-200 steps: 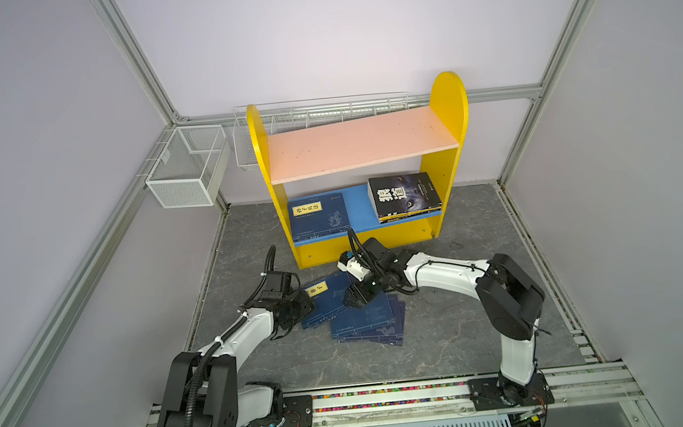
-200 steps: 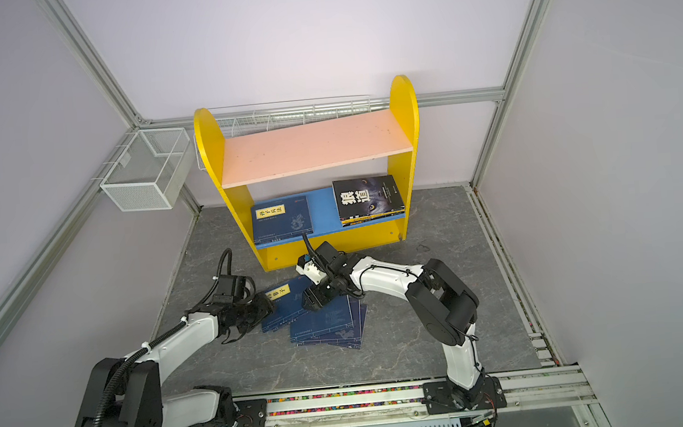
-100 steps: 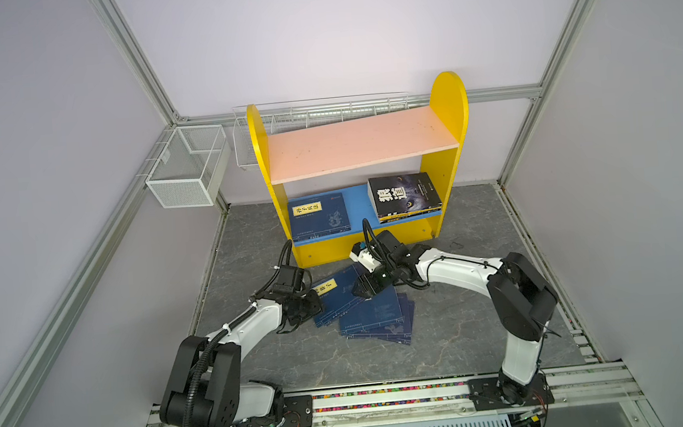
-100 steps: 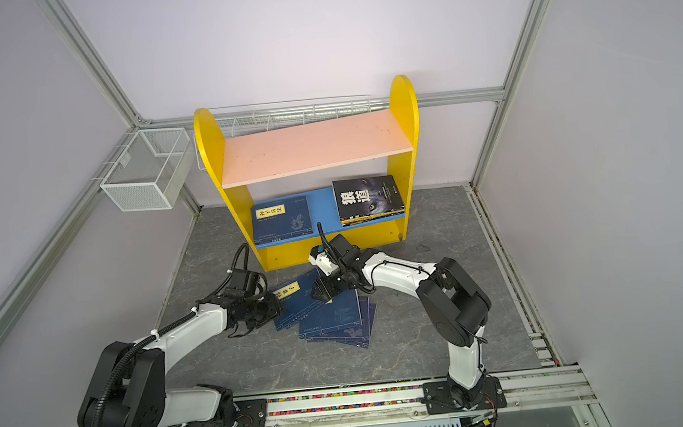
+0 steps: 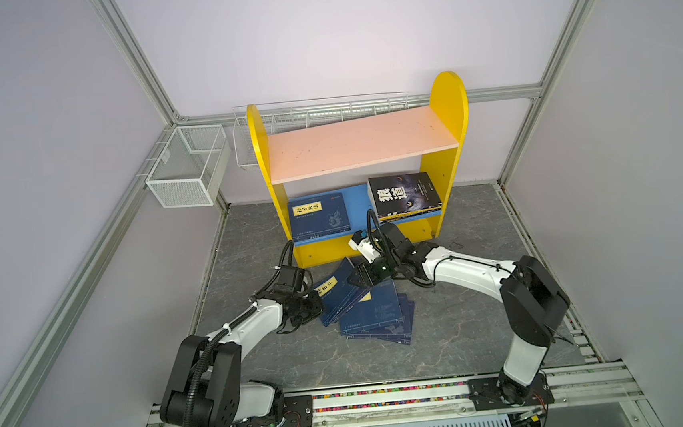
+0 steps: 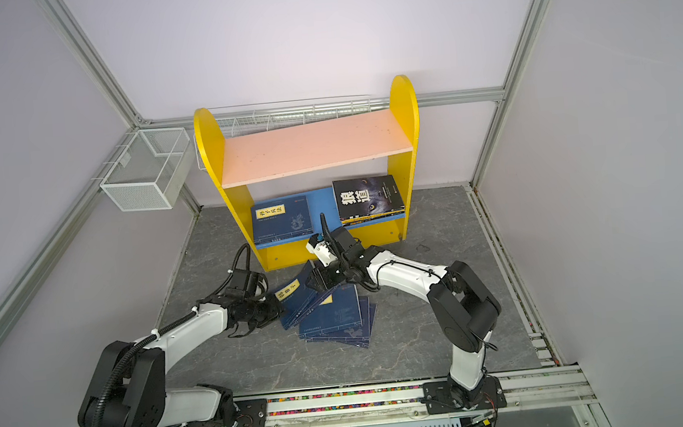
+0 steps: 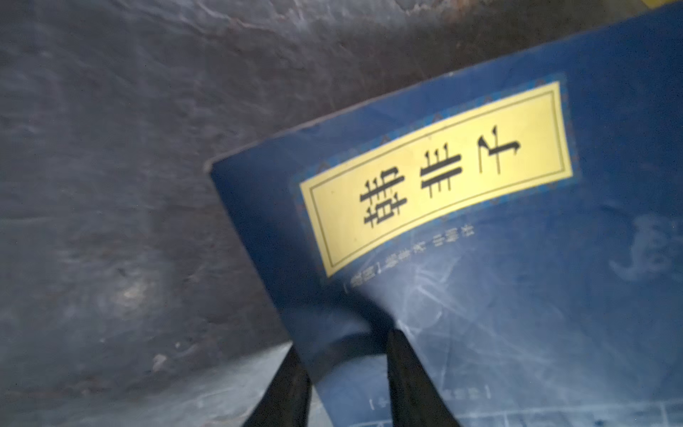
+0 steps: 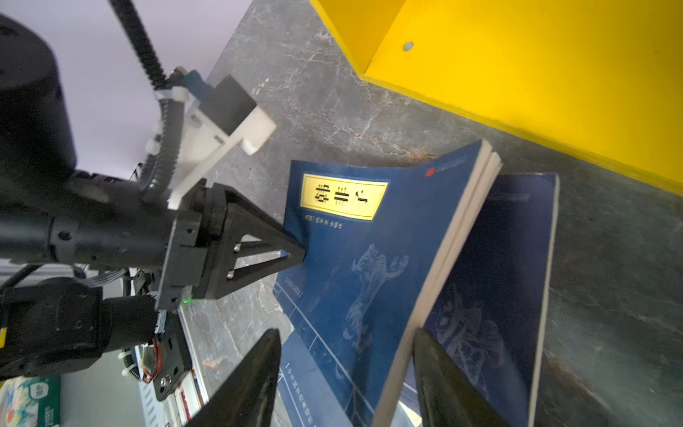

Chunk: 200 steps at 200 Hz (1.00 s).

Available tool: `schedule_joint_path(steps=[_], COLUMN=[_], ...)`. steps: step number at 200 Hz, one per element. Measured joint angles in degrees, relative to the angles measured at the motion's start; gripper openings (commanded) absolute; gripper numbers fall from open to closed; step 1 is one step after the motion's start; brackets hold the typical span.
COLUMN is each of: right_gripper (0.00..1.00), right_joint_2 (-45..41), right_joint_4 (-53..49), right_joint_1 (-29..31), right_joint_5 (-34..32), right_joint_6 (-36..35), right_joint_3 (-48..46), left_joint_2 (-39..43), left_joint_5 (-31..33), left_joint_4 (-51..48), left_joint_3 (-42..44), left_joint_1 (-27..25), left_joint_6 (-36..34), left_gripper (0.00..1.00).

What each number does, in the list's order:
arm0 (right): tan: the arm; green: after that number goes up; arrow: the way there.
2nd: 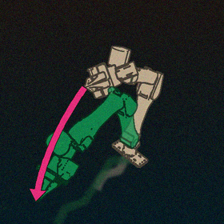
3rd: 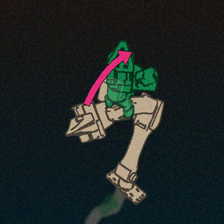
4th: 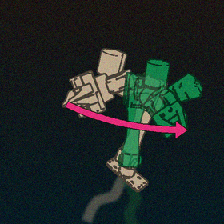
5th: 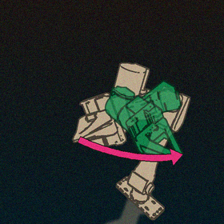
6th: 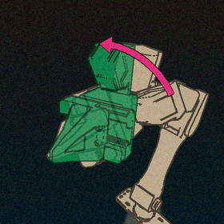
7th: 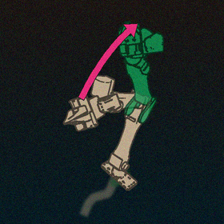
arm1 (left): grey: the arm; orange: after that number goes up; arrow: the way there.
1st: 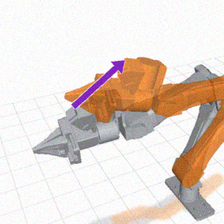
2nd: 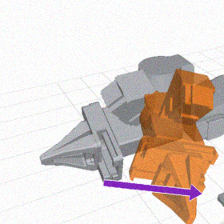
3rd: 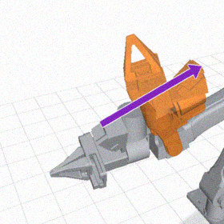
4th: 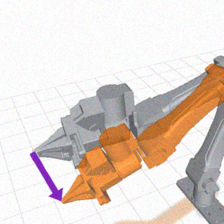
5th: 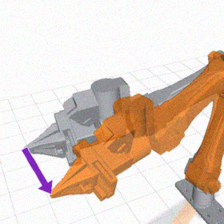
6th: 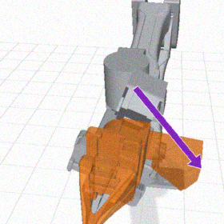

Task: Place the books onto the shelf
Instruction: 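Grasp the top navy book with yellow label using left and right grippers, then lift the book upright with the right gripper while the left gripper releases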

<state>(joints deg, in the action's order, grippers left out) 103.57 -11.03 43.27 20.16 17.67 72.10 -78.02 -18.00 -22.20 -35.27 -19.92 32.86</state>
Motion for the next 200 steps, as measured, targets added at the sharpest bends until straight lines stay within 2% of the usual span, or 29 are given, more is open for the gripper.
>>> schedule_joint_path(steps=[39, 112, 158, 200], right_gripper=[0.60, 0.59, 0.52, 0.39], right_joint_2=[3.78, 4.98, 6.36, 4.52], right_joint_4=[-0.15, -4.22, -4.33, -0.50], right_joint_1=[-2.60, -2.75, -3.08, -2.54], right_joint_5=[-1.70, -4.52, -2.89, 3.91], right_joint_6=[2.71, 4.00, 3.69, 3.34], right_joint_3=[-1.57, 0.26, 1.77, -0.96], left_joint_2=[-0.63, -1.68, -2.47, -3.30], left_joint_5=[-1.75, -2.91, -2.95, -3.28], left_joint_4=[0.63, 1.42, 1.09, 1.29], left_joint_3=[0.00, -0.52, -0.87, -1.20], left_joint_1=[-0.39, -0.57, -0.63, -1.11], left_joint_6=[-0.20, -0.20, -0.17, -0.37], left_gripper=[0.31, 0.25, 0.23, 0.23])
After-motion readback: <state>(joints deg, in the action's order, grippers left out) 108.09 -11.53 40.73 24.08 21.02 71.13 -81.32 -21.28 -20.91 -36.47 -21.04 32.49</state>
